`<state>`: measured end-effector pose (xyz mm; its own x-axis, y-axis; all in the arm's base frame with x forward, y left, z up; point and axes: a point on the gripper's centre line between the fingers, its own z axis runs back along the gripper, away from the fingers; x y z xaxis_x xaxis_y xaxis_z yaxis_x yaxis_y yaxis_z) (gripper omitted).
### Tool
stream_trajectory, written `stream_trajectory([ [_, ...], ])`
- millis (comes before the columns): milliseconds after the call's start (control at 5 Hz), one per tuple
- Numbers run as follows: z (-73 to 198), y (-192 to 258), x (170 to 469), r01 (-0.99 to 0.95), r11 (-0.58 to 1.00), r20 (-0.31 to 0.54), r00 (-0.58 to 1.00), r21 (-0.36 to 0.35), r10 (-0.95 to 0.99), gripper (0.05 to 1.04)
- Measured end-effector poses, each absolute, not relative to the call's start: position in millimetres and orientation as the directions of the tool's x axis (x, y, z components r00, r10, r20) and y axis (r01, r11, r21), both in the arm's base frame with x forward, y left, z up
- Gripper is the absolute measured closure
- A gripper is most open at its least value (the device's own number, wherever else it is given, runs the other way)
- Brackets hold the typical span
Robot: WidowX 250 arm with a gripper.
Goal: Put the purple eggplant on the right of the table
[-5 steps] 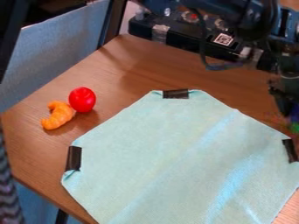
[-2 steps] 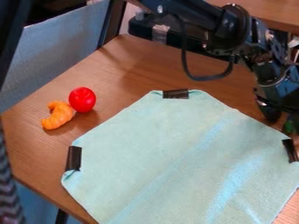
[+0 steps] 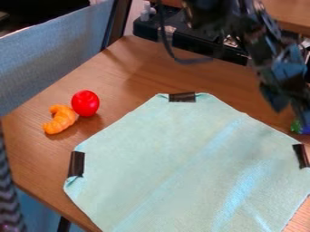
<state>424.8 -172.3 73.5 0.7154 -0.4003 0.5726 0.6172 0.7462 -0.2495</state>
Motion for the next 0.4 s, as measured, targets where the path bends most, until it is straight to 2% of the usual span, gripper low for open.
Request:
stream_trajectory([
  [200,108.6,-153.0,407.8,0.715,0.672,0.552,0.645,-0.191,-0.529,0.084],
  [400,144.8,-125.6,368.8,0.802,0.588,0.398,0.577,-0.109,-0.713,0.084],
])
